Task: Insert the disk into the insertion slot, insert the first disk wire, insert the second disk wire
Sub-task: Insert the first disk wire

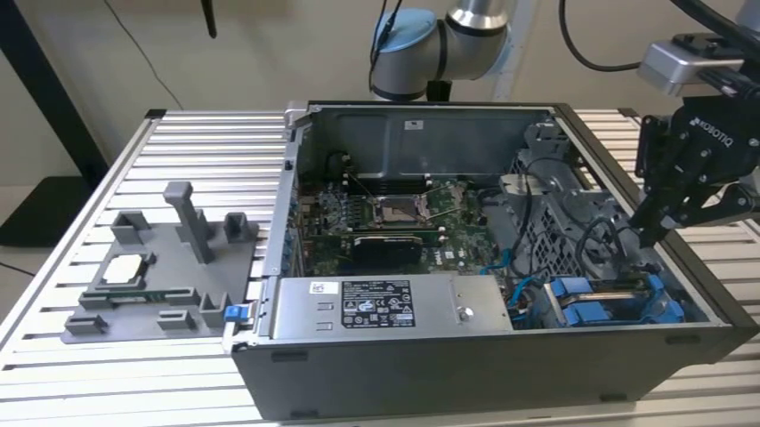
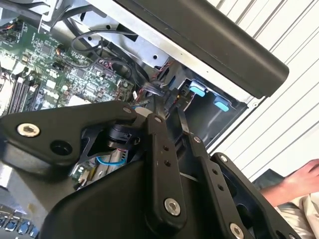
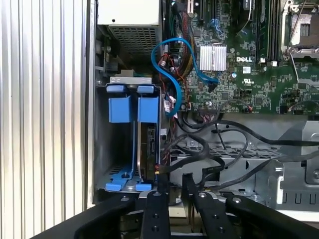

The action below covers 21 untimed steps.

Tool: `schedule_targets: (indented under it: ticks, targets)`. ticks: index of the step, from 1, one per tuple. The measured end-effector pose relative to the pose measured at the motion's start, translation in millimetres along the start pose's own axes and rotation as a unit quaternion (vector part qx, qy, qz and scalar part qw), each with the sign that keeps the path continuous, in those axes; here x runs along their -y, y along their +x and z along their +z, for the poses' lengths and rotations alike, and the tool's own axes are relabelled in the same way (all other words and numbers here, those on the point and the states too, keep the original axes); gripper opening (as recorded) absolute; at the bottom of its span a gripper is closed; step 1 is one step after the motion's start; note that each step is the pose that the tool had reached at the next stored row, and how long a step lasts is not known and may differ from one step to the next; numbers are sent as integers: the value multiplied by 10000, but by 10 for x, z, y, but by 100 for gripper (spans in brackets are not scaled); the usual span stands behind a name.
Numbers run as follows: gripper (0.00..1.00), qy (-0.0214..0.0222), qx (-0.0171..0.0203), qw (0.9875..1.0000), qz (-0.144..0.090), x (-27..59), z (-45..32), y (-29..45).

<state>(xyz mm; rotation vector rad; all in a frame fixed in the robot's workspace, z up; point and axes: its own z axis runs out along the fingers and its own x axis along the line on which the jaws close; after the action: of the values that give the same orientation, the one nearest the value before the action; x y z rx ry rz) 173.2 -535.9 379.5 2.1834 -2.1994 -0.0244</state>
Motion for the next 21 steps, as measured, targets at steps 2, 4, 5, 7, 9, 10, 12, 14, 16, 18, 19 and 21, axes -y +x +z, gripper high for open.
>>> schedule_targets:
  ticks: [2, 4, 5, 7, 9, 10, 12, 14, 16, 18, 19, 21]
  targets:
    - [100, 0, 0, 10000, -8, 7, 0, 2]
    - [100, 0, -1, 10000, -21, 11, 2, 9]
    - [100, 0, -1, 10000, -25, 12, 3, 17]
    - [100, 0, 0, 10000, -36, 15, 12, 27]
    - [100, 1, -2, 10000, -56, 16, 28, 28]
    - [100, 4, -3, 10000, -67, 17, 40, 28]
    - [100, 18, -4, 10000, -94, 18, 58, 27]
    - [100, 42, -4, 9999, -117, 19, 75, 27]
    - [0, 70, 2, 9999, -142, 19, 83, 27]
    - [0, 103, 11, 9998, -166, 19, 89, 27]
    - [0, 113, 17, 9998, -171, 20, 93, 27]
    - [0, 124, 34, 9998, -174, 20, 97, 27]
